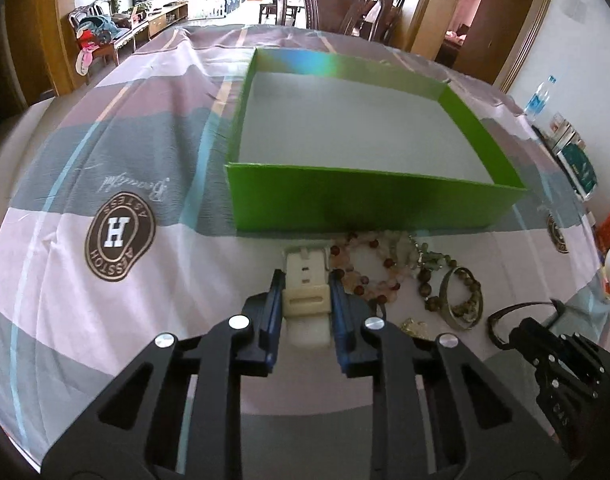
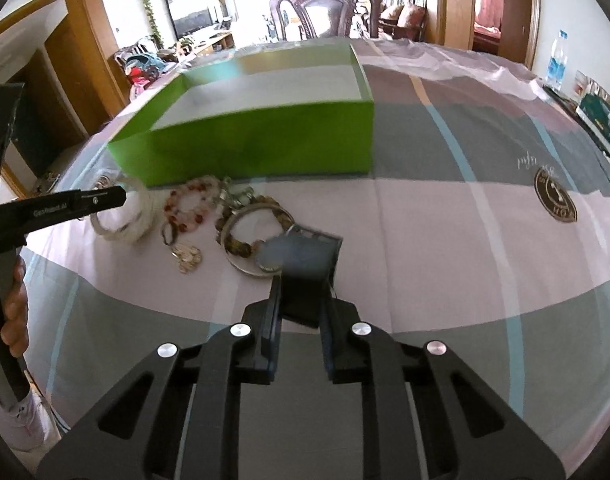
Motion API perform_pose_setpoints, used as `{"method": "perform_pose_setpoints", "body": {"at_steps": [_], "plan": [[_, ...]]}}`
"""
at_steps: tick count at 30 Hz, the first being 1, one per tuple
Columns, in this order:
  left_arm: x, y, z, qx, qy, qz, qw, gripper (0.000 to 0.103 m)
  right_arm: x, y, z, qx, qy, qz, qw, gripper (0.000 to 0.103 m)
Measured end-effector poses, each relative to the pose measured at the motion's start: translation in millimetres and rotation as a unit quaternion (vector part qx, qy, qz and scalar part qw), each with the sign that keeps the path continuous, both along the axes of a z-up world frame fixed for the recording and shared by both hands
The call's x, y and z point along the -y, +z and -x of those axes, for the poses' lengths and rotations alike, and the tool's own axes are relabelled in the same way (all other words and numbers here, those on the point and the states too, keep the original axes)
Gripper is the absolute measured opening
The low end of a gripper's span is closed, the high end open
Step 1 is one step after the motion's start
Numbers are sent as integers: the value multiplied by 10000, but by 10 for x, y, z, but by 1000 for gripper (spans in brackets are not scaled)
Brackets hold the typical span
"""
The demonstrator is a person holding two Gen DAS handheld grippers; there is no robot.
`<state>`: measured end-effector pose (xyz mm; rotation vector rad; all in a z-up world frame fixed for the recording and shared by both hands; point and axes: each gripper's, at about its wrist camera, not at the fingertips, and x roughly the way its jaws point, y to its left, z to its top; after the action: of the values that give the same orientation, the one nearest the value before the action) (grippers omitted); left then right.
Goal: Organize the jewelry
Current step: 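Carry both watches into the green box and open both tools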
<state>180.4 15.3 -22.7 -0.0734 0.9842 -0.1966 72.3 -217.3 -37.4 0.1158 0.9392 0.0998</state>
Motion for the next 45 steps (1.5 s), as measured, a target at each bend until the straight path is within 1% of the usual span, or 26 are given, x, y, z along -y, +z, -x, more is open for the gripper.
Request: {"method": "perform_pose_setpoints", "body": {"at_steps": [2,6,8,11,15,17,21,24,26,29,30,32,34,37,38,39,41,42,44,45], "plan": [[-36,84,46,80,7,43,10000,21,-38,92,-6,132,104,-17,9999,2],[-89,297,123,319,1,193,9993,21,-107,272,-61,396,181,95,9990,2],[-92,326,154,365,35,171,9992,21,-126,358,-69,526,229,96,9983,2],[-113,291,222,348,36,172,9992,21,-92,413,-68,644,221,55,9977,2],[-140,261,221,269,16,249,9993,21,-88,355,-131,493,198,98,9985,2],[-156,302,190,300,26,280,9992,21,-120,381,-169,535,219,143,9982,2],[-160,472,88,476,92,331,9983,21,-182,593,-273,989,184,290,9945,2],[-98,651,-58,634,35,377,9973,22,-282,786,-471,1452,256,475,9879,2],[-51,772,-184,829,57,411,9957,22,-346,813,-631,1553,277,596,9857,2],[-35,878,-414,1076,189,544,9925,22,-399,772,-917,1582,287,544,9855,2],[-17,892,-532,1160,228,530,9916,22,-406,754,-1008,1570,290,529,9858,2],[23,873,-704,1163,329,419,9918,22,-394,682,-1232,1535,198,505,9866,2],[75,793,-874,1112,424,297,9925,22,-375,550,-1458,1293,108,472,9904,2],[135,674,-1019,1048,459,228,9932,23,-343,356,-1645,895,68,476,9948,2],[149,627,-1045,1016,474,208,9935,27,-337,290,-1687,766,77,508,9957,3],[170,591,-1067,963,458,206,9941,38,-339,254,-1697,684,82,540,9962,4],[169,541,-1042,940,455,134,9944,52,-320,220,-1702,532,65,610,9967,19],[157,549,-1003,955,435,100,9944,54,-312,233,-1671,502,85,554,9972,24],[98,549,-867,955,345,141,9947,54,-224,353,-1503,675,33,396,9969,49],[57,549,-774,899,318,182,9953,54,-189,428,-1386,779,4,361,9963,53]]}}
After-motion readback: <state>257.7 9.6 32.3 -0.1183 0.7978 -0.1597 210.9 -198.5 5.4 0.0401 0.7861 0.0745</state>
